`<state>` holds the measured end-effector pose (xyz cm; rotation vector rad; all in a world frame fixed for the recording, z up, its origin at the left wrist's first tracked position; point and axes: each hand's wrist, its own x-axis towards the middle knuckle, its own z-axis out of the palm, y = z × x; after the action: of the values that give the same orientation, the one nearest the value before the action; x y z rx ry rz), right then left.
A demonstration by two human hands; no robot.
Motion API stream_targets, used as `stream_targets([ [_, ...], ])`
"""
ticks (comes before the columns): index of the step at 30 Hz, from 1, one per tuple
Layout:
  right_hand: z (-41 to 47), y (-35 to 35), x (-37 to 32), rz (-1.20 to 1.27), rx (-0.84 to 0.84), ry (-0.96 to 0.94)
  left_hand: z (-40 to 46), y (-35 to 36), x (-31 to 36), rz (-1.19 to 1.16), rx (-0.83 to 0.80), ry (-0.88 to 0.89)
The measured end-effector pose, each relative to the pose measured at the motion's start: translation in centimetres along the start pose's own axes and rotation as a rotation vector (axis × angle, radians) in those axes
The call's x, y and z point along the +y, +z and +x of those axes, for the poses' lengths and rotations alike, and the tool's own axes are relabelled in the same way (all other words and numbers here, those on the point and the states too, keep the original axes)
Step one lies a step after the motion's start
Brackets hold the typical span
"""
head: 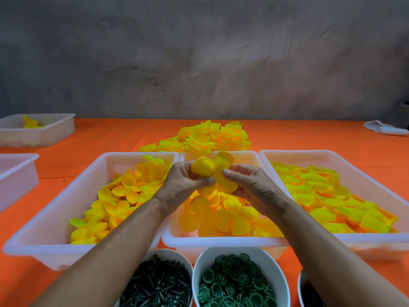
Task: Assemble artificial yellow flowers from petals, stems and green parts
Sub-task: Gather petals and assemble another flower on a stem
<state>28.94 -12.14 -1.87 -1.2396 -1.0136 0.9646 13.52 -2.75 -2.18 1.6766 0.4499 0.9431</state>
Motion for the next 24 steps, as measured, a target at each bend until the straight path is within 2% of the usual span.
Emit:
stream_targets([
  [7,0.4,-0.4,0.6,0.033,-0.051,0.068,0.0,0.1,0.0,0.019,0.028,0.065],
  [11,0.5,0.3,1.2,-0.331,0.124,-0.054,0.0,0.2,0.0,0.140,-0.080,0.066],
  [14,0.6,1.1,1.3,-0.490,0.221,-0.120,-0.1,0.1,-0.1,0.244,-0.081,0.116],
  [16,0.6,1.1,1.2,-0.448,0.218,-0.100,-0.1,0.0,-0.2,0.313,-0.045,0.152],
  [20,0.4,0.6,0.7,-0.093,0.049,0.047,0.0,-0.1,-0.2,0.303,0.079,0.147],
  [24,0.3,0.4,0.6,-0.116,0.071,0.082,-0.1,-0.1,-0.1,0.176,0.098,0.078],
])
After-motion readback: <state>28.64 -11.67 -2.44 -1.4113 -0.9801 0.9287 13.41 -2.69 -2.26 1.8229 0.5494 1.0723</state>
